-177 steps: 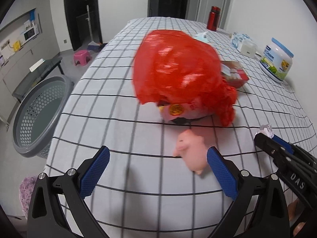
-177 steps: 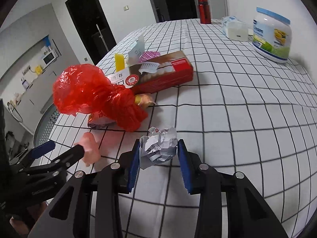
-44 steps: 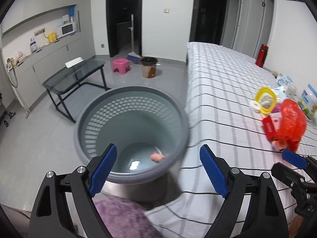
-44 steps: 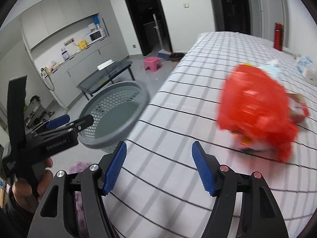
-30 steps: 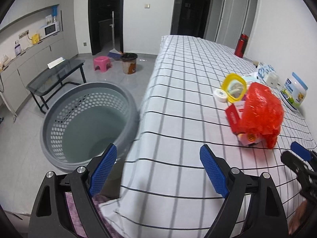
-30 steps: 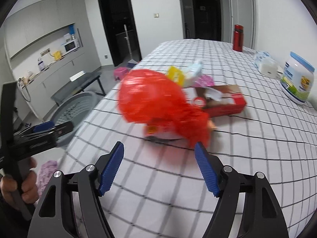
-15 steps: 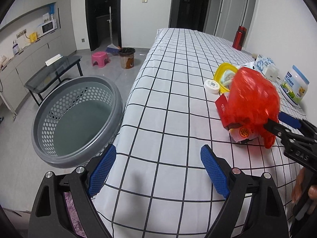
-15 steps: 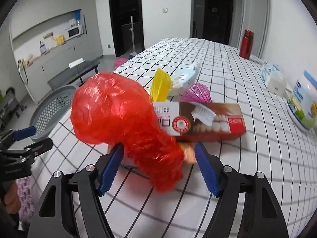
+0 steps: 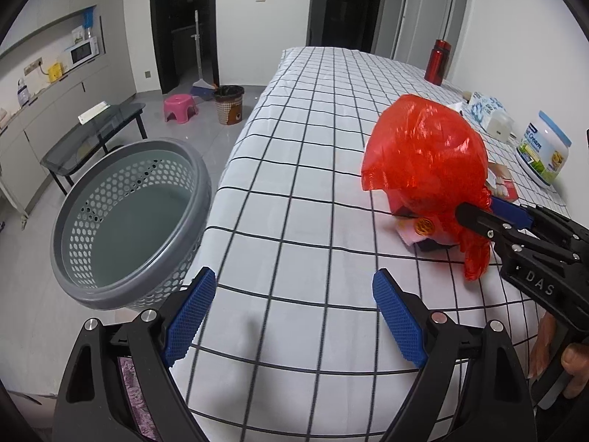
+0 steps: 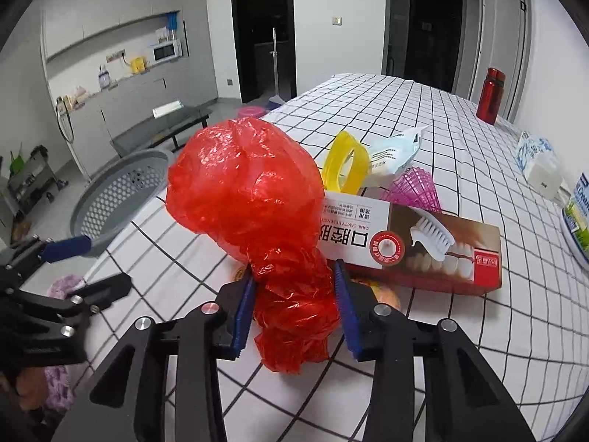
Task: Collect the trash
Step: 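Grasp the red plastic bag with the right gripper and lift it, then grasp the pink snack wrapper with the left gripper while right holds bag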
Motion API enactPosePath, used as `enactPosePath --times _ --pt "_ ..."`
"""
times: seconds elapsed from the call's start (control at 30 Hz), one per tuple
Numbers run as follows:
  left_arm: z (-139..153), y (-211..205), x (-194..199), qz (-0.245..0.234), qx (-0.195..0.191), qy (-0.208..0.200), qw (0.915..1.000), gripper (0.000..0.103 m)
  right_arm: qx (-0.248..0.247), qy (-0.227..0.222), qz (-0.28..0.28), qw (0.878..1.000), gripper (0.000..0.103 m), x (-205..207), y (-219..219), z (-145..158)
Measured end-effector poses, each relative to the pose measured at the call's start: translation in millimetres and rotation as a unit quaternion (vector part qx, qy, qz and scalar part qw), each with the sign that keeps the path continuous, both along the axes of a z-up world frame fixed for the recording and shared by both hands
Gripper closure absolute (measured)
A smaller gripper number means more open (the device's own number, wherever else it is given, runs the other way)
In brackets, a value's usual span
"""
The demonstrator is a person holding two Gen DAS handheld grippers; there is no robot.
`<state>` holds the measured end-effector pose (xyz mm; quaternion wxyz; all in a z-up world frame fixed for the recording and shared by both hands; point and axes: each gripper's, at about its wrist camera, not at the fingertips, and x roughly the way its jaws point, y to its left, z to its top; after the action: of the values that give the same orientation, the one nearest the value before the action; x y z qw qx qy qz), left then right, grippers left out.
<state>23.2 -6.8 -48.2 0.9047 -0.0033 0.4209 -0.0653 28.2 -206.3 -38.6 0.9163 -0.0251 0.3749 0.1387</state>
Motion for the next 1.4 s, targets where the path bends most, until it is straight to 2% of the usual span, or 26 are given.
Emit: enactPosePath --times 0.27,0.43,0.6,0.97,1.4 --pt "2.6 -24.4 1.6 -0.035 0.0 -0.01 0.9993 0.018 0.093 -0.035 -0.065 0.993 0.065 -28.0 -46.9 29.1" --pt "1.9 -43.7 7.7 -0.058 -0.003 -0.015 0.9982 0.018 0.12 -0.045 -0.116 0.985 0.065 -51.3 -84.2 30.1" --pt "-0.5 -56.1 21.3 -0.047 0.006 -0.019 0.9987 0.018 0.133 -0.042 -0.15 0.979 0.065 -67.8 -110.0 21.0" --pt "-20.4 -62.7 60.3 -0.01 0.042 0.001 0.999 0.018 0.166 -0.048 -0.143 0.975 0.065 -74.0 -126.5 4.3" --pt "-25.5 -95.7 33.1 -0.061 0.038 0.017 0.9973 0.018 0.2 -0.058 -0.151 0.966 0.065 -80.7 -148.3 3.2"
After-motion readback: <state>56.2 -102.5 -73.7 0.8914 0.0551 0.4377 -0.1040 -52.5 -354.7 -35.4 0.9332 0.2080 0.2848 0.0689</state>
